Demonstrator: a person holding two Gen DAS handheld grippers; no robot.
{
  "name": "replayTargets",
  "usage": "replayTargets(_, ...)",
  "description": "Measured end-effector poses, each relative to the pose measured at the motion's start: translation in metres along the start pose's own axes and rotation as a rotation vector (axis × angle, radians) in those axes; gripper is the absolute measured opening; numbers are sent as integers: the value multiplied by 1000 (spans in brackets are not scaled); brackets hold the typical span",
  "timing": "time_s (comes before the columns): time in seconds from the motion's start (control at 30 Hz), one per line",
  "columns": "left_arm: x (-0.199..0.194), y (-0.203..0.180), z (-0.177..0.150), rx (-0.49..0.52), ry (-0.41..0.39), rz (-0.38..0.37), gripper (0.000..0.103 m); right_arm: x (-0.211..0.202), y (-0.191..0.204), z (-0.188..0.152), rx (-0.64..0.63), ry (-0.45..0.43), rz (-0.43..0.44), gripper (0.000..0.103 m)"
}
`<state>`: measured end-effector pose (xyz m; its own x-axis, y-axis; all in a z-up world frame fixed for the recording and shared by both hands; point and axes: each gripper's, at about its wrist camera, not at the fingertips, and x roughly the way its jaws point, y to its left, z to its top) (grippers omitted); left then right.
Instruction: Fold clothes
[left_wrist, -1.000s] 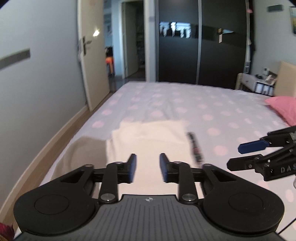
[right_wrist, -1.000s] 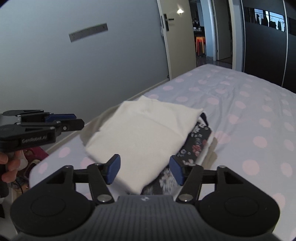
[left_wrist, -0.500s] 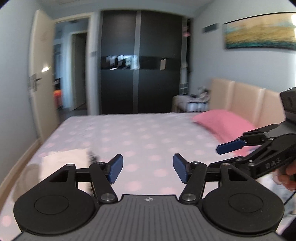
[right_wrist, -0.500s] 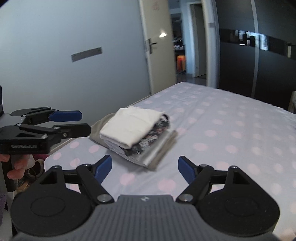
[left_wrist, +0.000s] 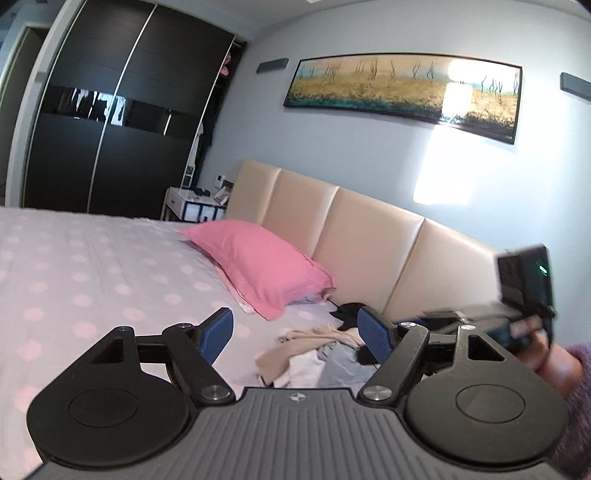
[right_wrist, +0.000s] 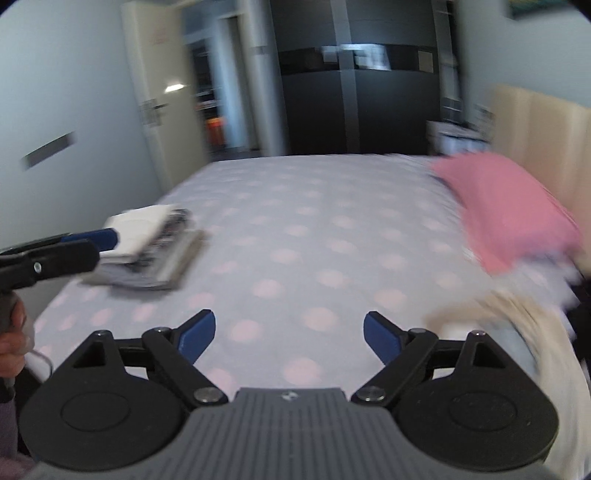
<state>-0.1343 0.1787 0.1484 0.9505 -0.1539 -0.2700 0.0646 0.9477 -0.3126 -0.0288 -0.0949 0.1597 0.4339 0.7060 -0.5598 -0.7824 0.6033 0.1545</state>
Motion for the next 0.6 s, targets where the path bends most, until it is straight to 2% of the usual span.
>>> replayTargets(0.1, 29, -9, -30, -26, 13, -8, 74, -6, -38, -37, 110, -8, -68, 89)
replayTargets(0.2, 57, -13, -56, -87, 72, -50, 74, -8, -68, -65, 171, 39, -159, 89)
replayTargets(0.3, 79, -18, -77, -99, 155, -76, 74, -23, -96, -79, 154, 101, -286, 89)
replayTargets(0.37, 94, -20, -86, -81, 192, -76, 74, -39, -109, -82, 106, 110, -386, 89)
replayTargets(0.47, 111, -23, -94, -81, 222, -98, 74, -66, -125, -81, 51, 89, -503, 89)
replayTargets(0.53, 127, -28, -98, -78, 238, -106, 74, -80, -135, -80, 46, 45, -549, 90)
replayTargets(0.6, 138, -33, -101, -57, 248, -80, 74, -91, -144, -81, 64, -10, -581, 92)
